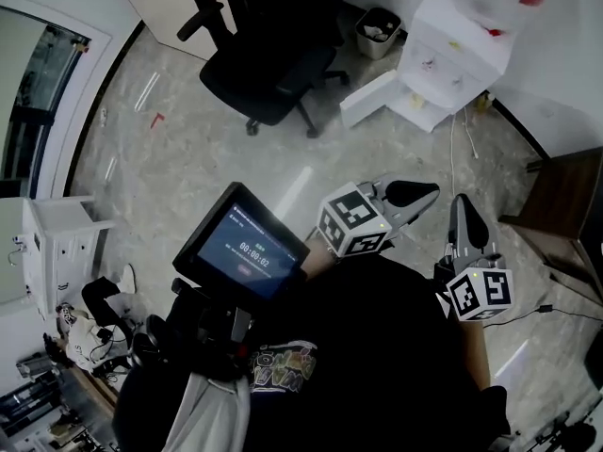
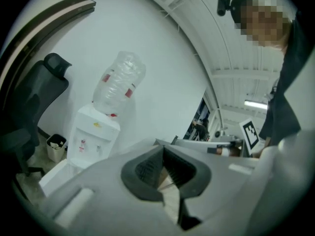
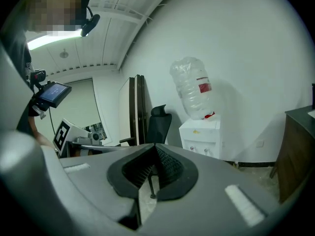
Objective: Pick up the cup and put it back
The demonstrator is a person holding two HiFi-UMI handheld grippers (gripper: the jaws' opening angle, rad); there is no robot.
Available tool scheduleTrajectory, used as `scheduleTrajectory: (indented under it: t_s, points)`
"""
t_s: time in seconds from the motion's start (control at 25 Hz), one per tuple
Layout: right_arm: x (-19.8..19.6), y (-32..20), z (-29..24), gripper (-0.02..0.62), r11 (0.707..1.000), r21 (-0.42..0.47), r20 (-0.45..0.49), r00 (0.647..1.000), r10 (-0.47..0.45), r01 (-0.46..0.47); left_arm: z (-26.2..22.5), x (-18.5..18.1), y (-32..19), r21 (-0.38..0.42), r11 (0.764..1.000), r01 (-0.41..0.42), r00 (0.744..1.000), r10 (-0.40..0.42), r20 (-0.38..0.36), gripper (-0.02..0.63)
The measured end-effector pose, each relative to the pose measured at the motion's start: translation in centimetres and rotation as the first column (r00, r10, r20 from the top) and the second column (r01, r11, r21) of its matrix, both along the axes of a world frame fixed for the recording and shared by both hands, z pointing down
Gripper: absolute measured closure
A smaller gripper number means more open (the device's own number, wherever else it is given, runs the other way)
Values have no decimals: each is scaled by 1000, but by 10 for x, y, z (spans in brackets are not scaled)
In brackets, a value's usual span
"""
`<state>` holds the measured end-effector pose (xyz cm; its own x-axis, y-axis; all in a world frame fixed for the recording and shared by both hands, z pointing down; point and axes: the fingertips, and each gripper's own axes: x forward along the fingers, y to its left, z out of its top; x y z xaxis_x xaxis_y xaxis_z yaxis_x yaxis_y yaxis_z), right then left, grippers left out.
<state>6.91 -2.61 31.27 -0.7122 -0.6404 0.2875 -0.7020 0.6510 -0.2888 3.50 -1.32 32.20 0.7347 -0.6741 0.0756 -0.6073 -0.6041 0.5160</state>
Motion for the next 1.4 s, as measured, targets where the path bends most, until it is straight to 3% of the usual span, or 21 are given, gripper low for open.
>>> scheduleTrajectory:
  t_s: [0.2,0.36,0.56,0.76,0.96,1.16,1.4]
  points:
    - [-38,-51,1,588,1000,-24,26,1000,8,-7,2,-32,-49,-16,1000,-15,1000,15,19,603]
    - [-39,-87,17,588,998,-54,44,999,-12,14,21,-37,-83,-53,998,18,999,-17,30,603]
    - [-31,-130,36,588,993,-3,-3,993,-121,121,35,-25,-126,-60,996,73,997,-70,43,603]
    - [-38,-169,61,577,939,-11,-28,939,-343,343,50,-22,-164,-101,965,242,968,-233,92,603]
    - [-52,-212,99,577,891,-59,-48,890,-454,451,78,-40,-200,-160,922,354,934,-339,112,603]
    - [-81,-214,124,577,903,-158,-56,909,-413,401,108,-72,-189,-248,906,343,939,-330,95,603]
    - [-131,-213,173,572,951,-241,-99,970,-224,195,147,-120,-189,-236,953,190,980,-172,98,603]
